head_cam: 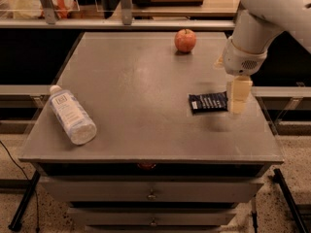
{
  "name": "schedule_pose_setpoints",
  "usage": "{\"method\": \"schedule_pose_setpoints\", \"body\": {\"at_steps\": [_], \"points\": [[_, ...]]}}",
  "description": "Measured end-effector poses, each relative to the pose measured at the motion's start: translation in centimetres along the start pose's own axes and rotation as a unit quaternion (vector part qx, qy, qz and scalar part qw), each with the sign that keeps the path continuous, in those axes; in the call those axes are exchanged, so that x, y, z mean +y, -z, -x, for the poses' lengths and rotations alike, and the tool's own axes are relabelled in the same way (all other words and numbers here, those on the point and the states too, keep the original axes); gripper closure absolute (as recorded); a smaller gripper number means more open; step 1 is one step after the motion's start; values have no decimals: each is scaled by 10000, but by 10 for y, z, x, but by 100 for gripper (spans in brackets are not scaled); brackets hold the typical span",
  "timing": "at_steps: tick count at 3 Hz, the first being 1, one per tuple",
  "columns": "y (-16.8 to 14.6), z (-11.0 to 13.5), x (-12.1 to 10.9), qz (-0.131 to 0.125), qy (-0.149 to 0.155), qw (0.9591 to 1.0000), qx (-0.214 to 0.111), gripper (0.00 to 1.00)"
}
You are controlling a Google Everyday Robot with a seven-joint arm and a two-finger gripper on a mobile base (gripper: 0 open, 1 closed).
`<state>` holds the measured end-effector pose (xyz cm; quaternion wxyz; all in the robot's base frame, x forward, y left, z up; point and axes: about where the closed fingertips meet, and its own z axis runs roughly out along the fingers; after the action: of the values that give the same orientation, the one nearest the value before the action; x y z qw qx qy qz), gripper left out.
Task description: Move rxbar blueberry near apple
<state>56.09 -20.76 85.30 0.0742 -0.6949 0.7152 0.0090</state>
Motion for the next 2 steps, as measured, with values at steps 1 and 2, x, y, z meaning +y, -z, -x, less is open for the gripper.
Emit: {"method": "schedule_pose_setpoints", "body": {"at_steps": [1, 2], "points": [[-19, 1, -3, 68, -92, 9999, -32, 0], [-31, 8, -5, 115, -107, 9999, -71, 17]]}}
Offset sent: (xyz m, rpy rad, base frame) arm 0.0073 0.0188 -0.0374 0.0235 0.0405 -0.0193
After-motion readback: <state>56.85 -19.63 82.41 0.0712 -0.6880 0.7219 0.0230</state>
